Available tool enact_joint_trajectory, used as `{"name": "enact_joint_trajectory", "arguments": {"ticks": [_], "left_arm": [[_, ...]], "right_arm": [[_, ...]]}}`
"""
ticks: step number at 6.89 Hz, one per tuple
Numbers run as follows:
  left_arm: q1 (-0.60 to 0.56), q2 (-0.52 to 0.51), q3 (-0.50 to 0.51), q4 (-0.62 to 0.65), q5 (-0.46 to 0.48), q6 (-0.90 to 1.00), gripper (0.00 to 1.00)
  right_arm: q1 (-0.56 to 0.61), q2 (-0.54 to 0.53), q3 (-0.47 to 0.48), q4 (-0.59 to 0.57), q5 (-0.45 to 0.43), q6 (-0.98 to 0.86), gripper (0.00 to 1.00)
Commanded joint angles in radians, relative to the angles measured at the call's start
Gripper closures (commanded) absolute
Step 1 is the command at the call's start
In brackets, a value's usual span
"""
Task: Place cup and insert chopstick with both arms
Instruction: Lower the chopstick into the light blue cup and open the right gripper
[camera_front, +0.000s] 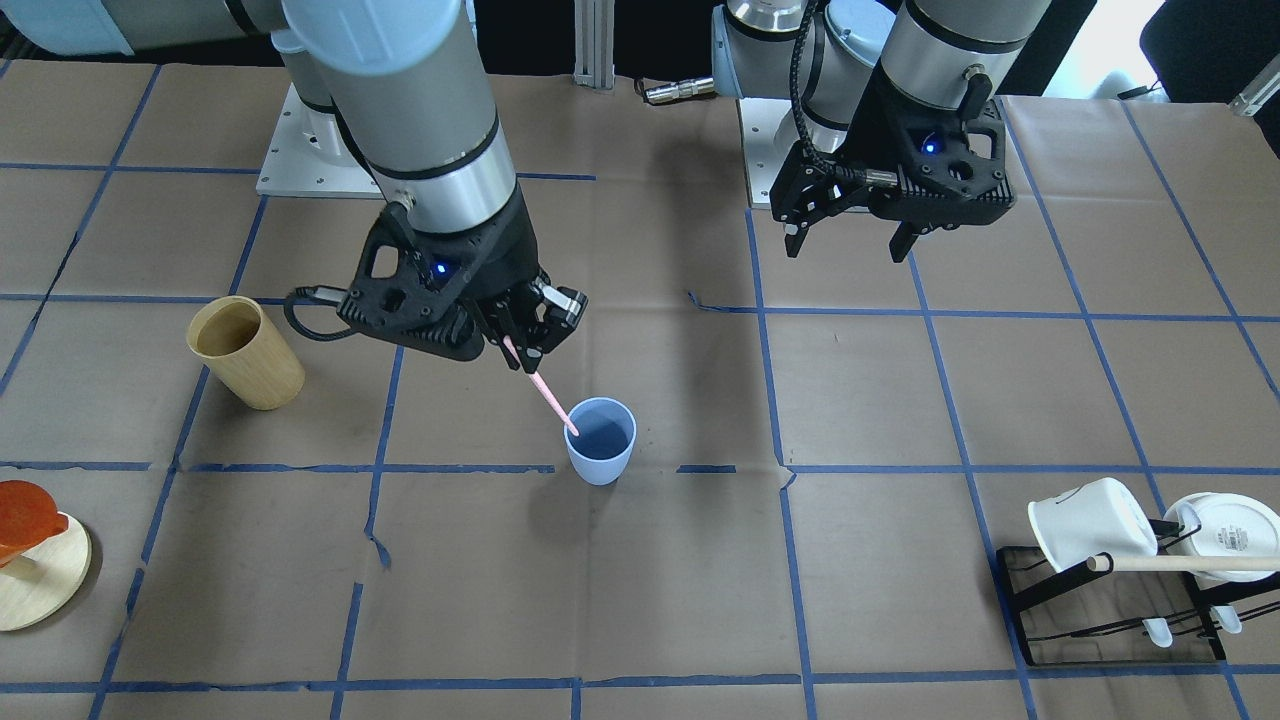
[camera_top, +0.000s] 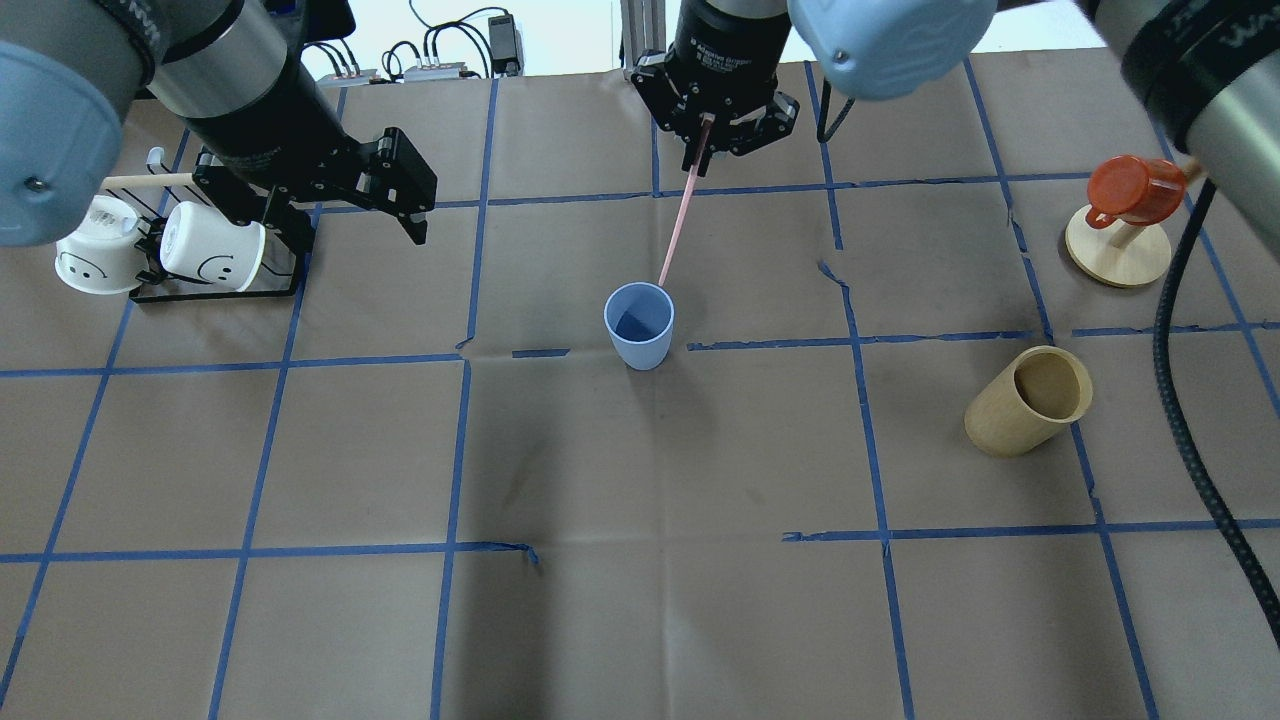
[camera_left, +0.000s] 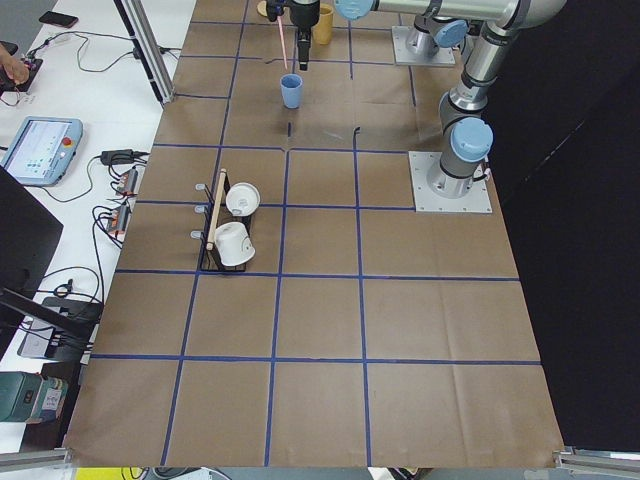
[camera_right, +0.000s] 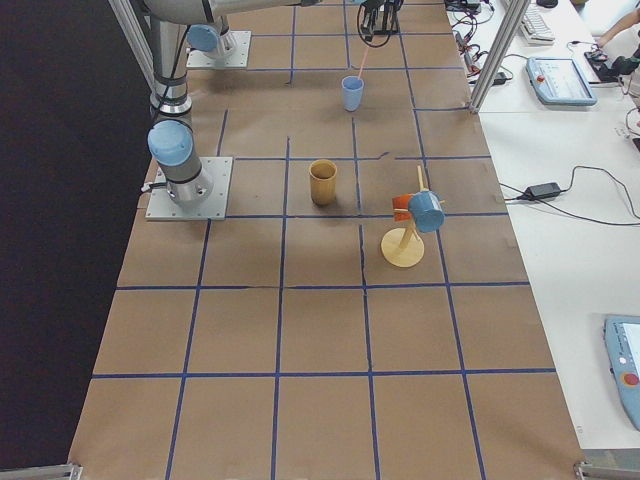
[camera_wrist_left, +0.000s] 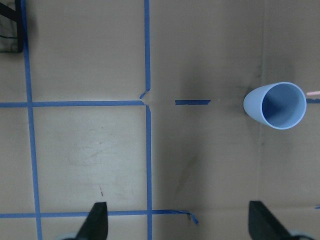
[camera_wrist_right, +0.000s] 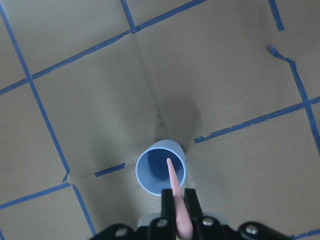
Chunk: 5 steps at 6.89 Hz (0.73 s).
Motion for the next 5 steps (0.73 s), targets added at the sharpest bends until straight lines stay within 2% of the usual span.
{"name": "enact_joint_trajectory", "arguments": {"ticks": [1,4,5], "left_arm": [[0.000,-0.005,-0.009,0.000,0.000,-0.001,0.00],[0.000,-0.013,-0.001,0.000,-0.001,-0.004,0.00],[0.000,-0.001,-0.009,0.000,-0.001,-0.004,0.00]], "right_arm": [[0.001,-0.003,0.082,-0.108,0.003,0.002,0.97],[0.001,0.003,0.082,-0.111,0.047,0.021,0.96],[0.003,0.007,0.091,-0.111,0.053,0.044,0.84]]}}
